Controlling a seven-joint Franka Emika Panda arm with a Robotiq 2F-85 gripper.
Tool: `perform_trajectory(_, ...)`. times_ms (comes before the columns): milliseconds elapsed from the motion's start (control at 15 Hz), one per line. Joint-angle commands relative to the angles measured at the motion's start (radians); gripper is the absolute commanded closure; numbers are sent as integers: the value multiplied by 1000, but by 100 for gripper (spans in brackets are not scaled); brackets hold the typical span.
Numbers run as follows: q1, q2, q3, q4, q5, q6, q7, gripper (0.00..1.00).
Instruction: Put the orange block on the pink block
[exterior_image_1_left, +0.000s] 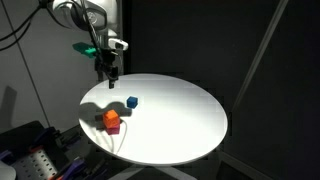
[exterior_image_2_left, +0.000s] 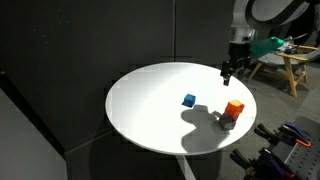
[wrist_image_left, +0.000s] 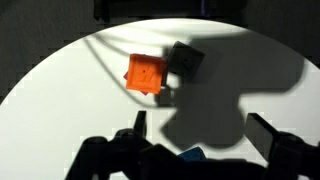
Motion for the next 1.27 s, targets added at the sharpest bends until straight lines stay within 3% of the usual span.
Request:
perform_trajectory(0, 4, -81, 10, -8, 14, -96, 12, 0)
perform_trajectory(467, 6, -180, 21, -1, 17, -224, 12, 0)
perform_trajectory(533, 0, -143, 18, 1, 2, -186, -1, 0)
perform_trajectory(1200, 2, -165, 20, 0, 3, -204, -1, 0)
